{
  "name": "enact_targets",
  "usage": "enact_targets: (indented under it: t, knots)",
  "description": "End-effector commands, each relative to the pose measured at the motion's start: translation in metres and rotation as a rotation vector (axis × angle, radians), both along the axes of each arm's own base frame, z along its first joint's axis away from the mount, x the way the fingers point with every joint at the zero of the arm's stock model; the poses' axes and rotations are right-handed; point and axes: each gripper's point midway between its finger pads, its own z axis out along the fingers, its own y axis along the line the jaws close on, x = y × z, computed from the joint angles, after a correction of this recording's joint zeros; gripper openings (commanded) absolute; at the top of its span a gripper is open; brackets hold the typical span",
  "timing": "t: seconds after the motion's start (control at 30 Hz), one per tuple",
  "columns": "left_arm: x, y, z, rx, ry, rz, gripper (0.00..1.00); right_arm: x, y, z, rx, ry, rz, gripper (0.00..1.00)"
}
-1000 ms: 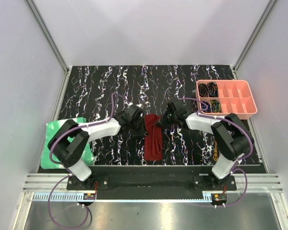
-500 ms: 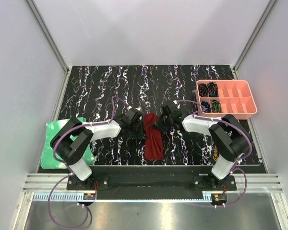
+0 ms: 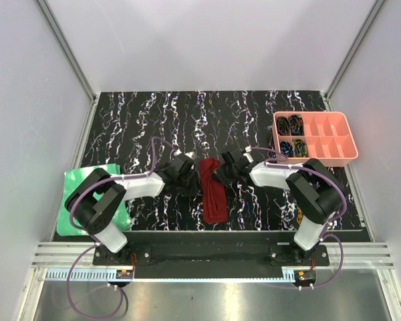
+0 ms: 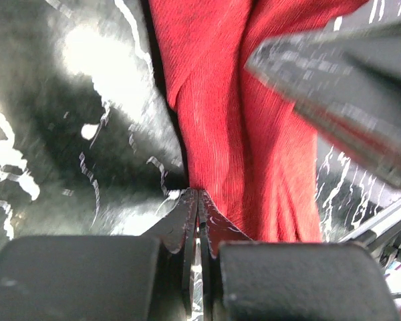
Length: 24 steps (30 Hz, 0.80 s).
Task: Fold the napkin into a case and place the utensils inside
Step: Fold the 2/3-rectangle-folded napkin at the center of the board.
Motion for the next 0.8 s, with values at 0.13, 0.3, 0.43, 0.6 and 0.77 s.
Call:
enact_targets:
  t: [0.13,0.3,0.43,0.6,0.77]
  knots:
    - [-0.012,0.021,0.018,0.018,-0.057,-0.024,0.31,0.008,-0.004,0.007,0.023,0.007,-0.123,0.0]
    - [0.001,0.013,0.049,-0.025,-0.099,-0.065,0.69,0.007,-0.001,0.005,0.023,0.021,-0.109,0.0]
    - [0.012,0.004,0.057,-0.02,-0.143,-0.118,0.8,0.006,-0.001,0.008,0.025,0.016,-0.107,0.0]
    - [0.019,-0.014,0.056,-0.05,-0.12,-0.167,0.84,0.006,0.0,0.01,0.012,0.01,-0.093,0.0]
    - [0.02,-0.017,0.041,-0.022,-0.086,-0.177,0.84,0.006,0.003,0.012,0.016,0.007,-0.078,0.0]
